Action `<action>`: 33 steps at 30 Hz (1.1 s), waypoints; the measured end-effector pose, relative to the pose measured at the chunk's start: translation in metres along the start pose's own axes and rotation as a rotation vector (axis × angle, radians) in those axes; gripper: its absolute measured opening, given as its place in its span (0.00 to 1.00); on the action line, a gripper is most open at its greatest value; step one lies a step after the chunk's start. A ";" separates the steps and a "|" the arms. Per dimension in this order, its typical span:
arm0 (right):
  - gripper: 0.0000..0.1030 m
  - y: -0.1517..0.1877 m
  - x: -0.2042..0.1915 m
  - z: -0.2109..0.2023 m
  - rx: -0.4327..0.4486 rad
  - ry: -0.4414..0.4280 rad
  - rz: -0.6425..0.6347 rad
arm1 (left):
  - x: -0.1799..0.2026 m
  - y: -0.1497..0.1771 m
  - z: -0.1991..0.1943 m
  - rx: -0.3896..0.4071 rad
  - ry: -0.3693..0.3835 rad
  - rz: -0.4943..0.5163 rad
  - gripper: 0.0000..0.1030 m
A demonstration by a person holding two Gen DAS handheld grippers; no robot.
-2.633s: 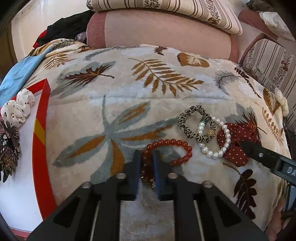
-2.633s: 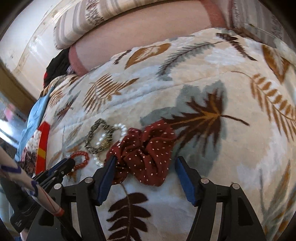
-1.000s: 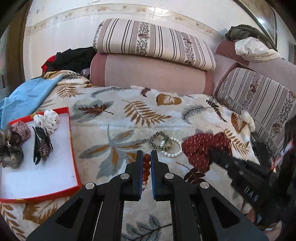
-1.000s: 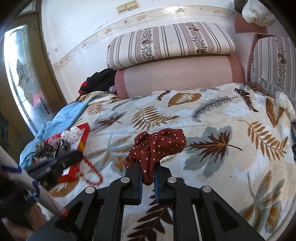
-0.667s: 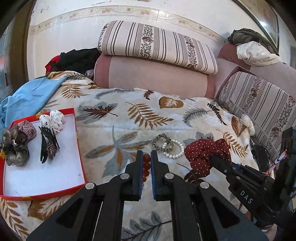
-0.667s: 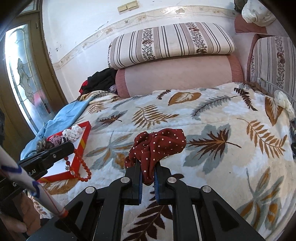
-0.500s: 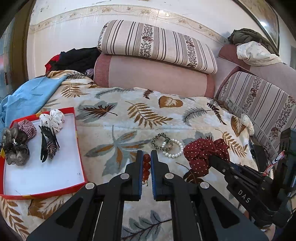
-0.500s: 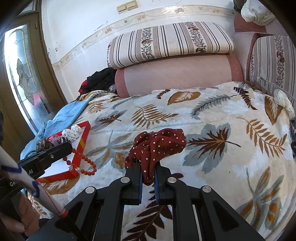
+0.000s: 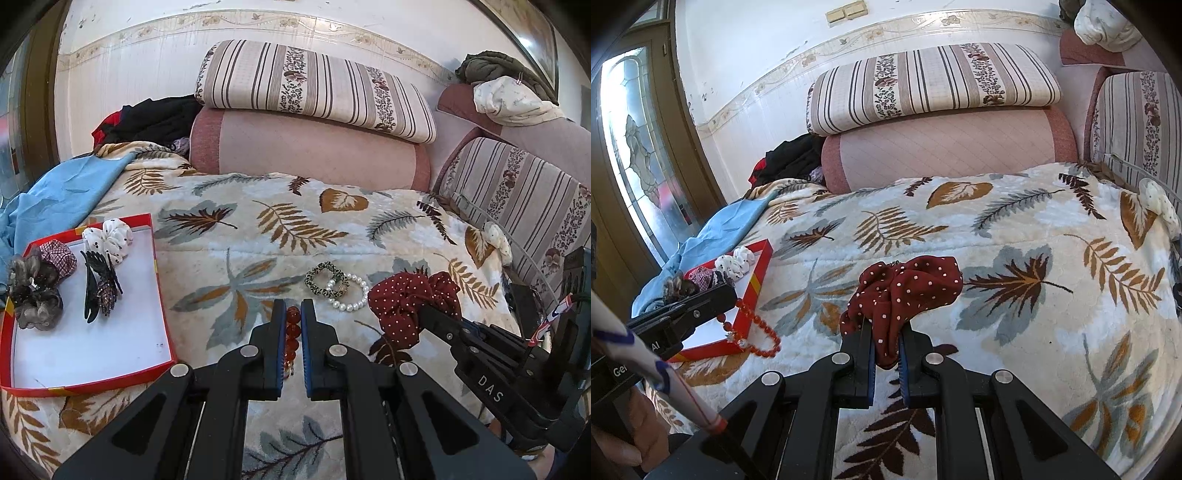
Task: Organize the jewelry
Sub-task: 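Carry the polka-dot scrunchie with the right tool while the left tool carries the bead bracelet to the tray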
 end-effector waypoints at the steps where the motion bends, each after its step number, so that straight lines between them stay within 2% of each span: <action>1: 0.10 0.000 0.000 0.000 0.000 -0.001 0.000 | 0.000 0.000 -0.001 0.001 -0.002 0.001 0.07; 11: 0.10 0.000 -0.002 0.002 -0.007 0.006 -0.008 | -0.006 -0.002 -0.004 0.014 -0.008 -0.010 0.07; 18: 0.10 -0.007 -0.020 -0.001 -0.019 -0.026 -0.012 | -0.020 -0.010 -0.016 0.039 -0.022 -0.031 0.07; 26: 0.10 -0.022 -0.065 -0.004 -0.019 -0.094 -0.059 | -0.055 -0.020 -0.036 0.081 -0.058 -0.084 0.07; 33: 0.10 -0.032 -0.118 0.003 -0.031 -0.152 -0.119 | -0.108 -0.023 -0.051 0.105 -0.113 -0.169 0.07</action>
Point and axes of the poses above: each gripper's, at about its wrist camera, not at the fingertips, and z roughly the way its jaws point, x to its right, y to its underside, the point moved 10 cm from there along z, roughly the way its jaws point, and after that the axes turned 3 degrees about -x, right-handed, at the moved point
